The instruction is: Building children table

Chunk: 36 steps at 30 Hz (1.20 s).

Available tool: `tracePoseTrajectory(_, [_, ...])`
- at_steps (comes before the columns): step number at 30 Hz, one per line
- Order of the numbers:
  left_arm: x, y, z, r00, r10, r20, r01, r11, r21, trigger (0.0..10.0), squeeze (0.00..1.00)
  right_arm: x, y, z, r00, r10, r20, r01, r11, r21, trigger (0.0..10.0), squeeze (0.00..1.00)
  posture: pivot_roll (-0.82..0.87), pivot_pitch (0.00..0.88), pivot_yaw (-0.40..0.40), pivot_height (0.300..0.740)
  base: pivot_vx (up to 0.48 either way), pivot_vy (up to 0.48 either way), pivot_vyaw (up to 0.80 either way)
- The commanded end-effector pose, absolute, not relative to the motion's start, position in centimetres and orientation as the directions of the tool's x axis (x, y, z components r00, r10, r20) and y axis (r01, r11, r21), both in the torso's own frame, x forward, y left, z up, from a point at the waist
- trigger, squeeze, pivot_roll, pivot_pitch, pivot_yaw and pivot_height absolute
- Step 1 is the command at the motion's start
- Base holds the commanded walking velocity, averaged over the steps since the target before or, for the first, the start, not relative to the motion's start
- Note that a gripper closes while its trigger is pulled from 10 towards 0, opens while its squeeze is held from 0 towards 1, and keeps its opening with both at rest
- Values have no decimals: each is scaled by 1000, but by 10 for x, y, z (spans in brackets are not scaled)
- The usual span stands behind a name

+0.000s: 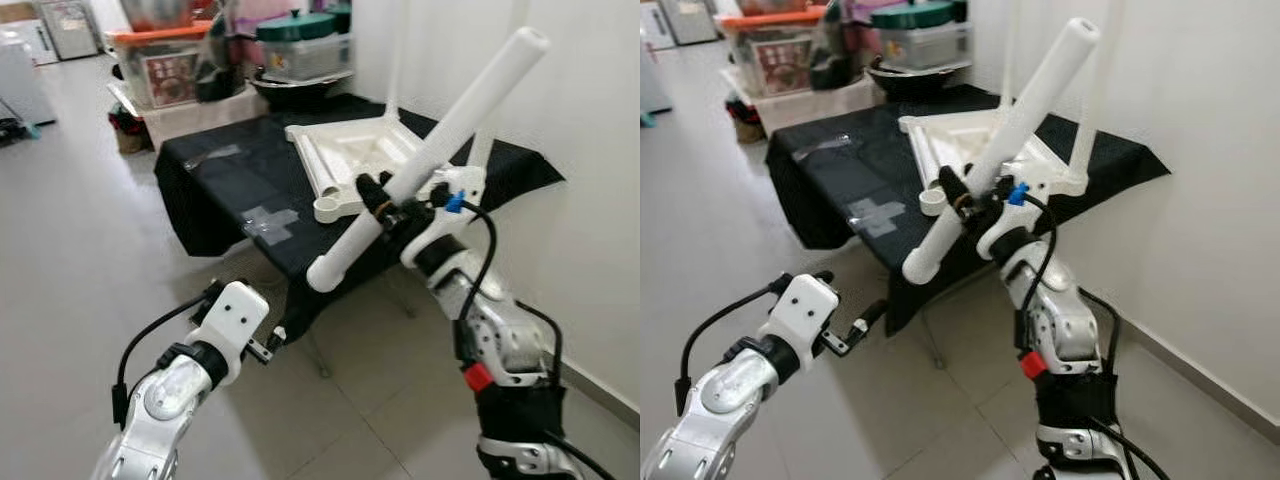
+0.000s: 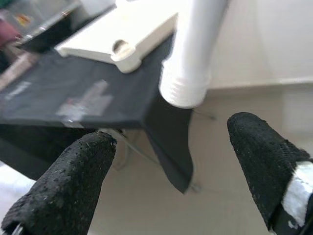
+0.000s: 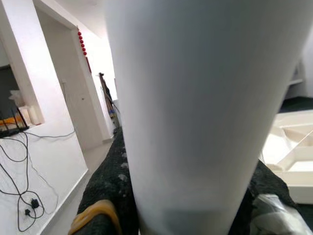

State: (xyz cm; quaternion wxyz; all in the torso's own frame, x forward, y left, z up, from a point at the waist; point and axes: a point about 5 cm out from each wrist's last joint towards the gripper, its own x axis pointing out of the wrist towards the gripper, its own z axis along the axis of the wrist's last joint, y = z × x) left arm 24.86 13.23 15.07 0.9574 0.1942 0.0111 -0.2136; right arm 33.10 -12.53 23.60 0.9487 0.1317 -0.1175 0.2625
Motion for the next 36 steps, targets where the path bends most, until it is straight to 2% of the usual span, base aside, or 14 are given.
tracePoseTrajectory(1, [248, 131, 142, 891, -430, -143, 451, 812, 370, 10000, 0, 333, -123, 243, 819, 478, 317, -554, 804, 216, 10000, 0, 112, 0, -6, 740, 0, 0, 0])
tracePoseTrajectory(6, [250, 124, 132, 857, -484, -179, 512, 753, 413, 10000, 0, 332, -118, 250, 787, 518, 335, -605, 754, 257, 10000, 0, 102, 10, -2, 740, 0, 0, 0])
tracePoseTrajectory(13, [259, 126, 135, 869, -471, -154, 479, 718, 505, 10000, 0, 329, -114, 250, 755, 574, 316, -653, 702, 285, 10000, 0, 99, 36, -2, 740, 0, 0, 0])
tracePoseTrajectory(14, [260, 128, 138, 878, -460, -135, 460, 729, 508, 10000, 1000, 328, -114, 249, 752, 581, 310, -657, 699, 283, 10000, 0, 98, 42, -1, 740, 0, 0, 0])
tracePoseTrajectory(21, [265, 128, 141, 883, -454, -120, 442, 713, 544, 10000, 1000, 326, -113, 247, 744, 602, 289, -667, 686, 291, 10000, 0, 97, 51, -3, 740, 0, 0, 0])
tracePoseTrajectory(22, [266, 128, 138, 884, -450, -129, 444, 717, 537, 10000, 0, 326, -112, 246, 744, 604, 287, -668, 685, 292, 10000, 0, 95, 51, -2, 740, 0, 0, 0])
tracePoseTrajectory(27, [267, 125, 123, 869, -459, -185, 488, 730, 479, 10000, 0, 322, -108, 245, 731, 620, 284, -682, 660, 315, 10000, 0, 95, 52, -3, 740, 0, 0, 0])
tracePoseTrajectory(36, [278, 123, 126, 881, -450, -147, 461, 745, 482, 10000, 0, 314, -101, 248, 681, 672, 293, -731, 594, 336, 10000, 0, 88, 52, -3, 740, 0, 0, 0])
